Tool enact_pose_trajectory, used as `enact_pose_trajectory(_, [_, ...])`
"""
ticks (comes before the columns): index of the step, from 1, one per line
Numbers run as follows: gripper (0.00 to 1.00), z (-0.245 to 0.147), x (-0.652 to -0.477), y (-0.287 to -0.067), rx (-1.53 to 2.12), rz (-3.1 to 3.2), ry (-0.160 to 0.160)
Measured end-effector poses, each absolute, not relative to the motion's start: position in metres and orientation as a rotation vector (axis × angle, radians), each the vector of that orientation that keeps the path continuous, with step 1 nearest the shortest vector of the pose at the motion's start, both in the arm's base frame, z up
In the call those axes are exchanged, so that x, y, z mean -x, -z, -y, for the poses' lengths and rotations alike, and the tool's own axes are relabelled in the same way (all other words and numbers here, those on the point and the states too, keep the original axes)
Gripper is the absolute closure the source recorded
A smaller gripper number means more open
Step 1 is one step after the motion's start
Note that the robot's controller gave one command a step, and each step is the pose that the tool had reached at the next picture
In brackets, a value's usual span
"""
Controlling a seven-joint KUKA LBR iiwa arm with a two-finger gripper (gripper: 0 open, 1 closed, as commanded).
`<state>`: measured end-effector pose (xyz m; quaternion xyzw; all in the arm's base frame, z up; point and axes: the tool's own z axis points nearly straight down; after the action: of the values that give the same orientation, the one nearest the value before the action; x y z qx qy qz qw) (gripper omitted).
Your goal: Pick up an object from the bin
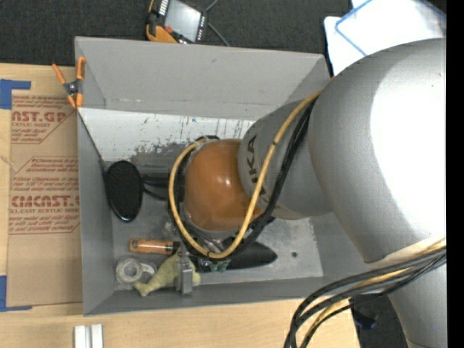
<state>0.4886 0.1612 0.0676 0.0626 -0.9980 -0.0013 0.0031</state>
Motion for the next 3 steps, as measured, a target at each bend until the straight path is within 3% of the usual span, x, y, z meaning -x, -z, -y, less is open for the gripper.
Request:
enact_pose_trajectory(1, [0.00, -0.1583, -0.4825, -0.0717, -0.336, 3.152, 0.017])
enact_pose_trajectory(2, [1.00, -0.1607, -0.4874, -0.0712, -0.231, 3.139, 0.010])
enact_pose_trajectory(3, [1.00, -0.1607, -0.4874, -0.0713, -0.231, 3.139, 0.010])
